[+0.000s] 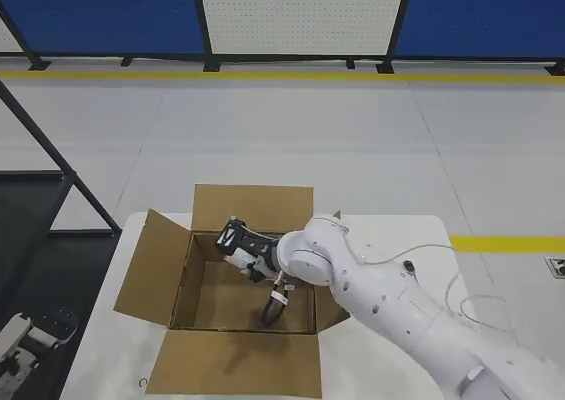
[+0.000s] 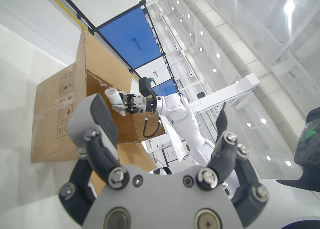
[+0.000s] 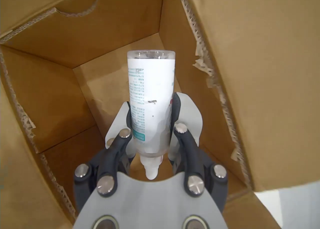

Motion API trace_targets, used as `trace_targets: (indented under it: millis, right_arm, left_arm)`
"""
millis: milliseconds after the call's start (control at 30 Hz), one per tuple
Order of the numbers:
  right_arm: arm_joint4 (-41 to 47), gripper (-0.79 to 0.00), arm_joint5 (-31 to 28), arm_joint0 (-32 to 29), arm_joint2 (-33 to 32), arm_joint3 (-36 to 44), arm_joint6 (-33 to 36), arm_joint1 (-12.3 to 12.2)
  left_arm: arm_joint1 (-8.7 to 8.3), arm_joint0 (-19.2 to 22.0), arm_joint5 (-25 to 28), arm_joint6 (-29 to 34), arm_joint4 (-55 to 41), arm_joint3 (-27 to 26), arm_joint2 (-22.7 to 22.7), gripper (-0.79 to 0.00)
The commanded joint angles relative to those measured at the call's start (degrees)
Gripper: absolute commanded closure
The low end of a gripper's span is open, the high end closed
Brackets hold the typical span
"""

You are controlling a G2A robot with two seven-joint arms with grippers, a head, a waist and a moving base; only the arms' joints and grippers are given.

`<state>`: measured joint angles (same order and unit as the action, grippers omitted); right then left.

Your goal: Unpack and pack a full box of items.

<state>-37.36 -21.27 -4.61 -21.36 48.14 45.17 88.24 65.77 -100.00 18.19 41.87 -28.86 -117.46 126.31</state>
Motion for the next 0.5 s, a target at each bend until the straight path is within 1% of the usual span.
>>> trace_targets:
  millis: [0, 233, 300, 400, 467]
  right_arm:
    - [-0.5, 0.000, 0.1, 0.0, 0.0, 0.1, 0.2, 0.0]
    - [-0.5, 0.000, 0.1, 0.0, 0.0, 0.1, 0.2, 0.0]
    - [-1.3, 0.000, 0.7, -0.9, 0.2, 0.6, 0.4, 0.1]
    - [-2.4, 0.000, 2.3, -1.0, 1.0, -0.1, 2.4, 1.2]
    - [-2.5, 0.000, 1.7, -1.6, 1.7, -1.4, 2.3, 2.0]
  left_arm:
    - [0.00, 0.0, 0.0, 0.0, 0.0, 0.0, 0.0, -0.785]
    - [0.00, 0.0, 0.0, 0.0, 0.0, 0.0, 0.0, -0.785]
    - [0.00, 0.0, 0.0, 0.0, 0.0, 0.0, 0.0, -0.785]
    - [0.00, 0.0, 0.0, 0.0, 0.0, 0.0, 0.0, -0.785]
    - [0.00, 0.0, 0.0, 0.0, 0.0, 0.0, 0.0, -0.785]
